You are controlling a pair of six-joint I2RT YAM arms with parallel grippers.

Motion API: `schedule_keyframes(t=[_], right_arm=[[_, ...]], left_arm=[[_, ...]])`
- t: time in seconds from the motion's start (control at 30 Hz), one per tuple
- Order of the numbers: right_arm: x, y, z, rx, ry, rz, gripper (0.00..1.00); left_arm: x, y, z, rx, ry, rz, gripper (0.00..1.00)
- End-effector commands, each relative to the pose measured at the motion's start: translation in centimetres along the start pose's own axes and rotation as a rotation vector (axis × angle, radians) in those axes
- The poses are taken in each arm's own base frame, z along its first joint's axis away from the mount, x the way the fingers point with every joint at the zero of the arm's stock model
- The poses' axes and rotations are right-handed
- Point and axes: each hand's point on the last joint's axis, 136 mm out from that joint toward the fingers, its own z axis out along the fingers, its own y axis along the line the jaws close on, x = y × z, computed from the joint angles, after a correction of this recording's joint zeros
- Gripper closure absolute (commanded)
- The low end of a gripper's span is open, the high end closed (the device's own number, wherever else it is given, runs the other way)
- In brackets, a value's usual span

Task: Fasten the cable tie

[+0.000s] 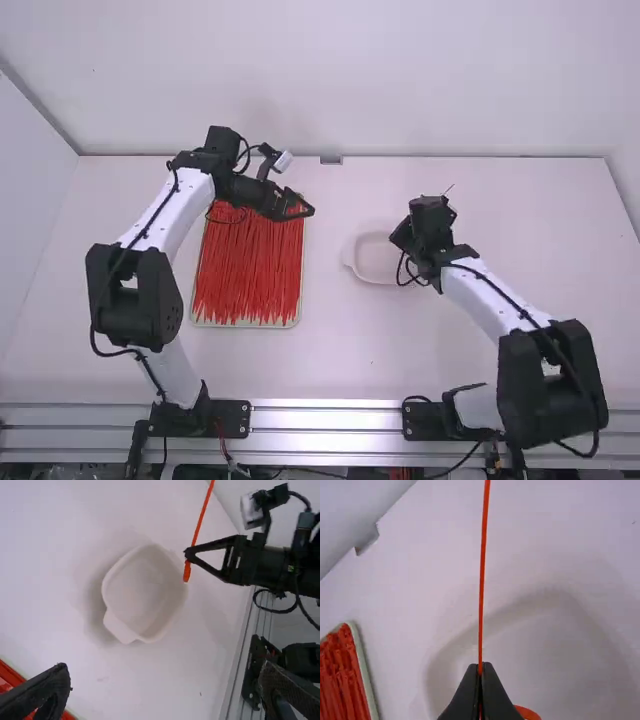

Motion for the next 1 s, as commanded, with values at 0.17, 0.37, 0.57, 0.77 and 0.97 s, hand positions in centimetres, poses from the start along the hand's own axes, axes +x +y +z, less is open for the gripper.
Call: schedule_keyframes(t=[0.17,0.37,0.57,0.77,0.97], right_arm=[[2.0,-0.5,2.6,-0.038,0.120,0.023,1.00],[2.5,-0.9,3.2,-0.026,0.131,0.021,1.00],[2.4,-0.8,3.2,-0.029,0.129,0.021,0.76],[2.4,-0.8,3.2,-0.029,0.128,0.021,0.45],[2.2,-0.6,3.2,-0.041,0.120,-0.090,0.38]], left_arm=[[0.3,-0.4,0.1,0.016,0.002,0.007,0.01],[0.4,-0.3,0.1,0.014,0.005,0.004,0.01],[0.3,-0.3,0.1,0.016,0.000,0.010,0.01],[0.3,-0.2,0.1,0.010,0.000,0.012,0.01],[0.5,2.0,0.0,-0.118,0.024,-0.027,0.01]])
